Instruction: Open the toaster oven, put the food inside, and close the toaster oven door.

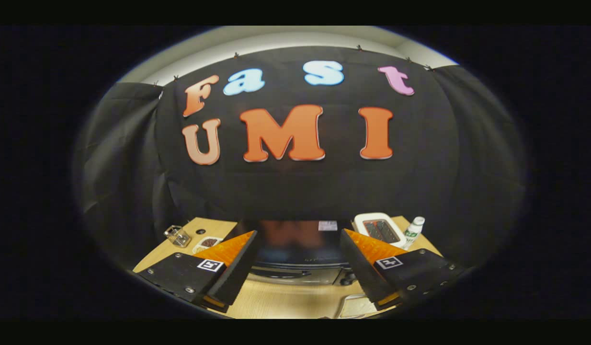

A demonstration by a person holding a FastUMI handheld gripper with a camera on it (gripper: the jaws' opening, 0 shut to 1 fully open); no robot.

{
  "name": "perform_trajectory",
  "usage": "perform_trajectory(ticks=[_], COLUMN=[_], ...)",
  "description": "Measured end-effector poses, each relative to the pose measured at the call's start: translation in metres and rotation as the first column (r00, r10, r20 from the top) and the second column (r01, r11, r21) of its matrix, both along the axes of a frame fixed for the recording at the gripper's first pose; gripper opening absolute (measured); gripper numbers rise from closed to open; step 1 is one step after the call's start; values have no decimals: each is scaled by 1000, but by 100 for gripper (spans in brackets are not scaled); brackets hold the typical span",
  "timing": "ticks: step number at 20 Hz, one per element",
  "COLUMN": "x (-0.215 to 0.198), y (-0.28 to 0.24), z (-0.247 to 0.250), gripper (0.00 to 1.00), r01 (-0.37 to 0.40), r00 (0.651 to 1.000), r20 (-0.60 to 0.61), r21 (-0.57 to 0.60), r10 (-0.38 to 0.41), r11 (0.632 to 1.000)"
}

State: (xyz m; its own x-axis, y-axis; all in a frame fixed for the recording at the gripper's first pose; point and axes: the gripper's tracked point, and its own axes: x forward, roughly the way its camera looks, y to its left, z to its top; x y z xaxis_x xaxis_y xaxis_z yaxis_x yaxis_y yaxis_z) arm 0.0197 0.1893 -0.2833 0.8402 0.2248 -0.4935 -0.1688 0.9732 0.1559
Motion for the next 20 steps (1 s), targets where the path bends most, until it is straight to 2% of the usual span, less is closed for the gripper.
perform_trajectory(ticks=[5,9,11,12,15,18,20], x=[-2,5,16,12,1,-23,-28], y=[31,50,50,53,57,71,74], z=[-74,-110,-112,-116,-107,-100,-104], gripper=[99,100,100,98,96,86,78], r01=[-2,23,42,31,55,-10,-47], r00=[990,977,985,983,990,999,998], r20=[-142,-212,-161,-176,-126,-48,-48], r21=[-59,-47,-94,-112,-102,-106,-93], r10=[-6,-32,-57,-51,-68,5,43], r11=[998,999,995,993,993,994,995])
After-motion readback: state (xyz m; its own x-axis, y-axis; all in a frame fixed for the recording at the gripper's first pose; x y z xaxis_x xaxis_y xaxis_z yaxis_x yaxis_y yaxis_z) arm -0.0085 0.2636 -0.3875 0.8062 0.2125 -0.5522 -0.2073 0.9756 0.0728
